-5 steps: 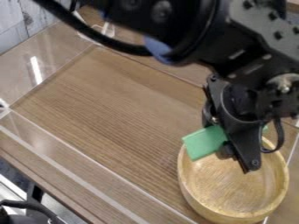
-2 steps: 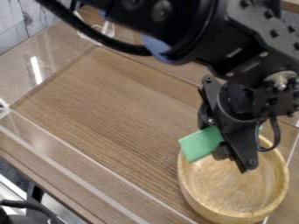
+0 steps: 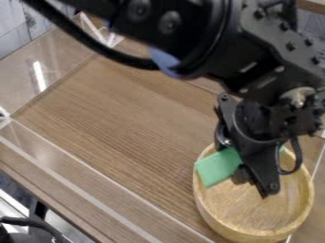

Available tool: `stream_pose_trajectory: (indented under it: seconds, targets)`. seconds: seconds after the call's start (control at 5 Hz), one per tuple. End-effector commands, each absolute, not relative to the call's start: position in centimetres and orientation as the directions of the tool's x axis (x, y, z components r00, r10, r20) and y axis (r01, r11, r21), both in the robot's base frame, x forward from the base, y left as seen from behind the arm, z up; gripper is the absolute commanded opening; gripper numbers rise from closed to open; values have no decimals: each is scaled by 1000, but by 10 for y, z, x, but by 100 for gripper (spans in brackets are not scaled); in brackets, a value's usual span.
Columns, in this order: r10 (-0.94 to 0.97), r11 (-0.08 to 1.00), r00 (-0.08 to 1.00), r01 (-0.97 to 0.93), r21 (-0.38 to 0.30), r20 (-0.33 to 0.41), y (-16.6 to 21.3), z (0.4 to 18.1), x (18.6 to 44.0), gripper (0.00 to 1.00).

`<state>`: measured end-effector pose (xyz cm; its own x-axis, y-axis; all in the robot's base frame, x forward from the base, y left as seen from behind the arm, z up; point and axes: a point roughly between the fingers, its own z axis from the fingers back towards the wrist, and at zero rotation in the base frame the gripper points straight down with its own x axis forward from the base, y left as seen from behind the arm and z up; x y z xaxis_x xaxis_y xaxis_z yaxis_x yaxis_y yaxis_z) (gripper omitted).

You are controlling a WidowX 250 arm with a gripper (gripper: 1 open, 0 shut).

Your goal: Put green stick into wooden bowl

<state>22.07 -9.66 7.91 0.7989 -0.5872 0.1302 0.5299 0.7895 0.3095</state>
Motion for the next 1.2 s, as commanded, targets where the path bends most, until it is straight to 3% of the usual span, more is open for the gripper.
stream_pose_trajectory:
  seconds: [0.0,1.0]
  targets:
    - [-580,802,796,520,293,175,-104,87,222,0]
    - [-530,841,826,482,244,193,-109,94,219,0]
